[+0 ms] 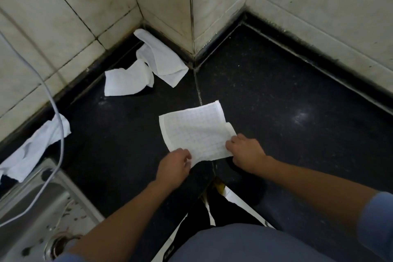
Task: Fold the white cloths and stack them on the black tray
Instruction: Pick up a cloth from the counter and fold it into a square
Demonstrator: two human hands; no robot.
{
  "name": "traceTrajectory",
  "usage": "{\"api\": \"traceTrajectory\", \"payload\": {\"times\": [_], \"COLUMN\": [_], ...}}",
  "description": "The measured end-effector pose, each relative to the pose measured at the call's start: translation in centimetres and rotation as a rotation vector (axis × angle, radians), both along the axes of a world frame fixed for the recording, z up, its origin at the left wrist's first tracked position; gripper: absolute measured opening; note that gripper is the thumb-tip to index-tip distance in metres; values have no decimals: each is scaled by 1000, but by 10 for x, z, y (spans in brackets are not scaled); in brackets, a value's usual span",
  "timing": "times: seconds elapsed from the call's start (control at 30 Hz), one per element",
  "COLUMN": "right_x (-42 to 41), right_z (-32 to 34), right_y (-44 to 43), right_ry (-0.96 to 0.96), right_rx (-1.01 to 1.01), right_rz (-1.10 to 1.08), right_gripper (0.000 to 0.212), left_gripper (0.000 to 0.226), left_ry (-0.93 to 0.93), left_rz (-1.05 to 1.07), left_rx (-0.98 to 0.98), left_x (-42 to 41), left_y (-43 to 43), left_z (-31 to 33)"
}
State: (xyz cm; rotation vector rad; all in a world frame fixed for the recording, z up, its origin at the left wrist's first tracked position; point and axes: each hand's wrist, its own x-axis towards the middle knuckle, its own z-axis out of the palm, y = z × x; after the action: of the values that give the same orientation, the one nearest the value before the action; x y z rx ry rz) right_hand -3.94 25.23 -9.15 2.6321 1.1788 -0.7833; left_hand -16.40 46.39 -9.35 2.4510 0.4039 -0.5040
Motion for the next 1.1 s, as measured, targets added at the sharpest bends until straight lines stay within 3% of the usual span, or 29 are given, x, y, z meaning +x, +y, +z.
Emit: {"api": "traceTrajectory", "payload": {"times": [0.1, 0.2, 0.3, 0.37, 0.5, 0.67, 0.77, 0.87, 1.1], "right_x": [-2, -2, -3, -5, -14, -19, -7, 16, 68], "right_z": [0, 5, 14, 14, 7, 5, 11, 23, 15], "right_y": [-2, -2, -10, -18, -28, -35, -37, -33, -5], "right_ry": [37, 154, 115, 94, 169, 305, 332, 307, 151], "right_rx": [11, 210, 337, 317, 76, 38, 55, 149, 282], "right_rz": [-38, -188, -191, -117, -39, -66, -120, -252, -536], "right_gripper": [22, 19, 13, 13, 22, 24, 24, 24, 23], "left_gripper": [32, 48, 40, 26, 25, 21, 15, 23, 14], "left_ry": [44, 20, -30, -33, 48, 173, 231, 160, -47], "left_rz": [-230, -256, -265, -286, -377, -500, -433, -260, 21], "left_rx": [112, 214, 283, 342, 381, 261, 111, -9, 28], "left_x": [-8, -7, -6, -5, -9, -24, -23, -4, 63], "left_y": [-16, -19, -21, -19, -8, 1, 14, 33, 65], "left_z": [-12, -17, -17, -15, -11, -1, 2, 10, 9]}}
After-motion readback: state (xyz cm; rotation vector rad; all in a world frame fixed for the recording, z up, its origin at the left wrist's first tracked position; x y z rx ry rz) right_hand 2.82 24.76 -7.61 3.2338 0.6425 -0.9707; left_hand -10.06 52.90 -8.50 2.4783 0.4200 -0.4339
